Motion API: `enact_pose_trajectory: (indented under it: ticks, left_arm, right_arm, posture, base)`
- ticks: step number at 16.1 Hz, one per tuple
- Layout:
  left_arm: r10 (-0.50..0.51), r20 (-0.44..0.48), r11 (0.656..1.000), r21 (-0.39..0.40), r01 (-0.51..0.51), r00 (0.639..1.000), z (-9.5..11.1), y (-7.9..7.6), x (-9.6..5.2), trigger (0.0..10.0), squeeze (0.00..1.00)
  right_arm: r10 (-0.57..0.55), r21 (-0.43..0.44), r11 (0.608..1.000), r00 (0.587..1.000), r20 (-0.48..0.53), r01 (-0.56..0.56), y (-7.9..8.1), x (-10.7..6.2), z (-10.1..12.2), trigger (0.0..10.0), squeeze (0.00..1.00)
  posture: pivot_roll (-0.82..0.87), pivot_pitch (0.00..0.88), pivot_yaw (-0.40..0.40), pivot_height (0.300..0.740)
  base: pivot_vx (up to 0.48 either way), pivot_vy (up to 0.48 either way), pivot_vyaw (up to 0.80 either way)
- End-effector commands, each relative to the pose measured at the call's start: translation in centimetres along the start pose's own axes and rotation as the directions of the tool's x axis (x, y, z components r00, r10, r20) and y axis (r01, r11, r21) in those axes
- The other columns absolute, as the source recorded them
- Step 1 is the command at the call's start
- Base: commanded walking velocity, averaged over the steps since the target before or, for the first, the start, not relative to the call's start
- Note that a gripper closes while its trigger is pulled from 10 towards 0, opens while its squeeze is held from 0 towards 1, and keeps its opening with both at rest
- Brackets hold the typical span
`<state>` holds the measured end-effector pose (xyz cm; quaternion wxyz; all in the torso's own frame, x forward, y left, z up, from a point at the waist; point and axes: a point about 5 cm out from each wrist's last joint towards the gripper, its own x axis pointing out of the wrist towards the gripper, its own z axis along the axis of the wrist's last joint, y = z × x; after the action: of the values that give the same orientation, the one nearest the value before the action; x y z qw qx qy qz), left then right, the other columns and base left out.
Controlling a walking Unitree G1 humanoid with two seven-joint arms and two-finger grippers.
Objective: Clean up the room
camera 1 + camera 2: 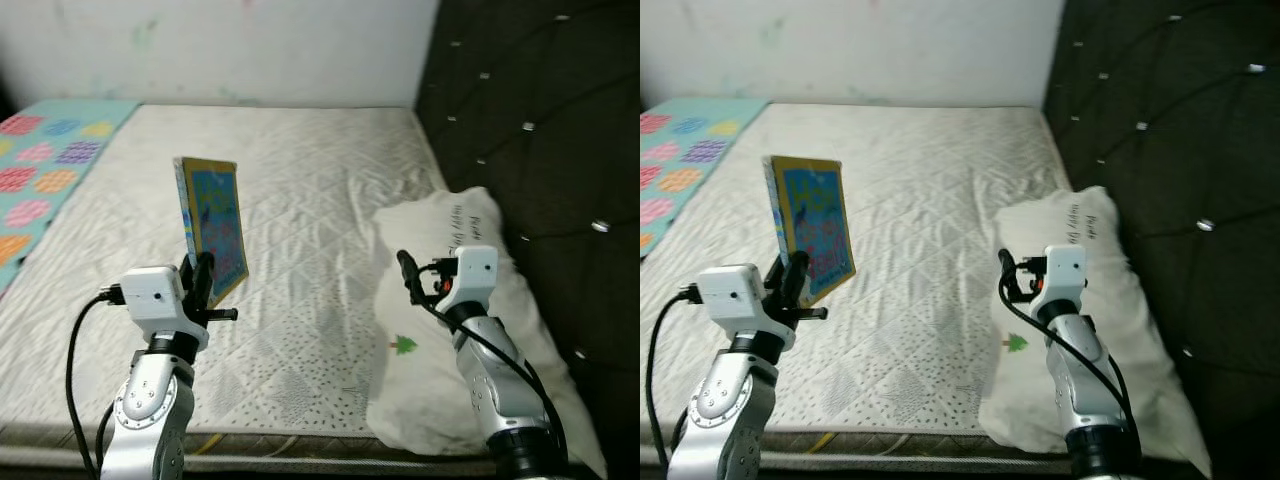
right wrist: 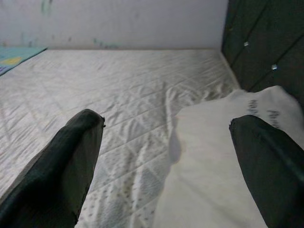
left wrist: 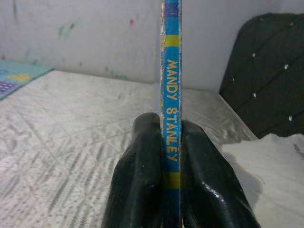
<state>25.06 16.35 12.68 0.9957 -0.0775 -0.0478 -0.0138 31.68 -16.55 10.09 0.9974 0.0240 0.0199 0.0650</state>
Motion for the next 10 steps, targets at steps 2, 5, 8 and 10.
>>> enact_pose_trajectory:
  ticks: [2,5,8,10]
  left_arm:
    - [-0.009,0.054,1.0,0.01,0.008,0.999,0.88,-0.22,0.63,10.0,0.0]
    - [-0.023,0.05,1.0,0.003,0.023,0.998,0.73,-0.43,0.88,10.0,0.0]
    - [-0.036,0.047,0.999,0.0,0.037,0.998,0.58,-0.63,1.04,10.0,0.0]
    - [-0.045,0.04,0.999,-0.002,0.045,0.998,0.35,-0.92,1.05,10.0,0.0]
  right_arm:
    - [-0.015,-0.015,1.0,1.0,0.02,0.015,-0.37,0.38,0.48,10.0,0.0]
    - [-0.025,-0.019,0.999,0.999,0.029,0.026,-0.62,0.47,0.61,10.0,0.0]
    - [-0.024,-0.021,0.999,0.999,0.032,0.024,-0.44,0.44,0.55,10.0,0.0]
    - [-0.018,-0.025,1.0,0.999,0.034,0.019,-0.35,0.5,0.55,10.0,0.0]
  posture:
    - [-0.13,0.0,0.055,0.74]
    - [-0.14,0.0,0.059,0.74]
    - [-0.14,0.0,0.06,0.74]
    - [-0.15,0.0,0.063,0.74]
  base:
    - [0.0,0.0,-0.8]
    - [0.0,0.0,-0.8]
    - [0.0,0.0,-0.8]
    - [0.0,0.0,-0.8]
